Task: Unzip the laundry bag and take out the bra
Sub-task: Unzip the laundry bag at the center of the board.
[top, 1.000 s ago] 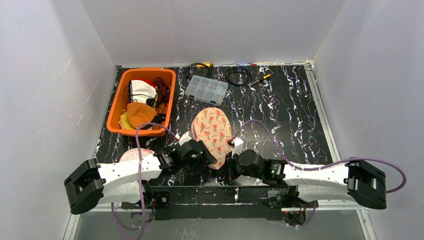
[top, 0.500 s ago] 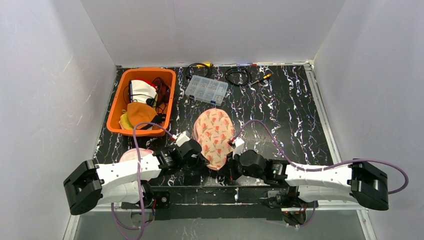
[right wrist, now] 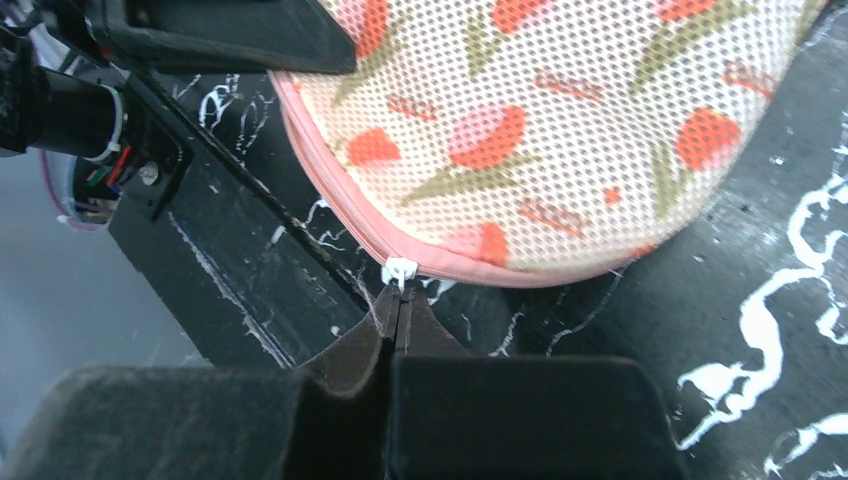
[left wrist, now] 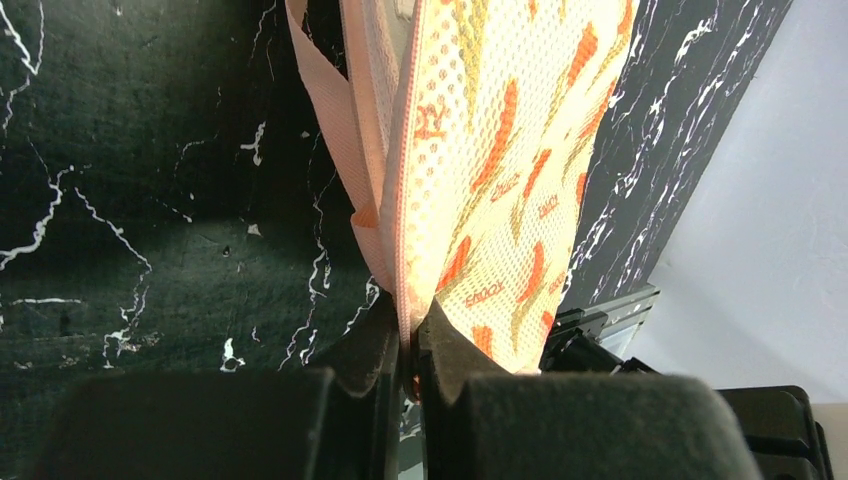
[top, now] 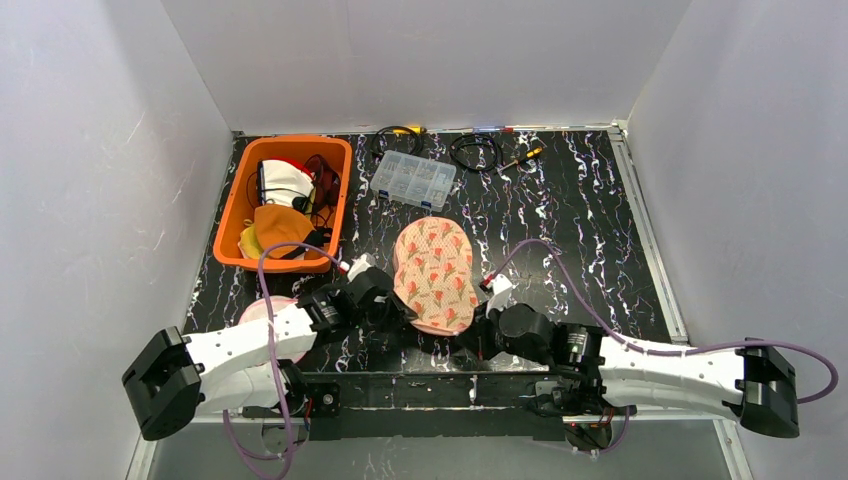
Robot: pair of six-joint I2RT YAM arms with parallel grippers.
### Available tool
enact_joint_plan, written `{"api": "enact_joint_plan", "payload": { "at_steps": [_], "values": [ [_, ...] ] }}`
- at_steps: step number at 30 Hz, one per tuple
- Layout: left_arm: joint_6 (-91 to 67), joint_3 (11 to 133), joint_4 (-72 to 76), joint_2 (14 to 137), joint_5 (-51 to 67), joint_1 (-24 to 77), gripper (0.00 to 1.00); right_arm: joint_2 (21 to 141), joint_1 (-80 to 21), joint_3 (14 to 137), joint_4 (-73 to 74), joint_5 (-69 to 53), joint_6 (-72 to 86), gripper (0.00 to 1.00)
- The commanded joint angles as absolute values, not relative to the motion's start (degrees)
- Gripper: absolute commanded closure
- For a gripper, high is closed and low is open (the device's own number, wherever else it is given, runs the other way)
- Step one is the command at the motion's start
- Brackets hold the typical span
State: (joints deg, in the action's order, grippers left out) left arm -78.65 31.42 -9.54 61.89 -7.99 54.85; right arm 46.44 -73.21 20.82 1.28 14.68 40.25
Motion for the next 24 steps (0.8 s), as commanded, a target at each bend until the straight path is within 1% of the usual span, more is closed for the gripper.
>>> {"api": "enact_joint_plan", "payload": {
  "at_steps": [1,3,7,13,15,16,17,19,21,23,24],
  "values": [
    [-74.04,29.63,-9.96,61.51,-6.01,51.33,1.00,42.22,-73.42,19.68,7.35,18.49,40.63,0.99],
    [-72.44,29.74,-9.47,61.48,-3.97,49.33,1.00,40.80,-73.46,19.49,9.01,19.40,40.82,0.99],
    [-69.74,29.97,-9.02,60.91,-4.05,47.49,1.00,40.26,-73.47,19.22,9.97,21.10,41.71,0.99],
    [-64.72,32.98,-8.40,64.53,-1.62,44.25,1.00,43.31,-73.42,18.01,5.31,19.78,41.73,0.99],
    [-63.72,34.20,-9.51,65.56,-1.06,44.07,0.95,44.40,-73.48,17.84,3.55,19.09,41.83,0.99],
    [-63.83,34.26,-10.20,65.60,-1.02,44.04,0.92,44.91,-73.48,17.84,2.66,18.66,41.89,0.99],
    [-64.13,33.84,-10.25,65.21,-1.01,44.06,0.82,45.41,-73.48,17.84,1.77,18.19,41.92,0.99],
    [-65.94,31.74,-10.33,63.19,-0.16,44.03,0.58,46.17,-73.44,17.86,0.49,17.33,42.07,0.99],
    [-67.75,28.98,-10.29,60.06,1.31,44.13,0.38,47.11,-73.45,18.40,-2.12,16.41,42.05,0.99],
    [-70.23,25.86,-10.59,55.47,2.79,44.53,0.27,48.39,-73.44,19.07,-3.73,15.52,41.80,0.99],
    [-71.45,24.58,-11.13,53.46,3.25,44.88,0.24,49.25,-73.44,19.45,-4.54,14.90,41.61,0.99]
  ]
}}
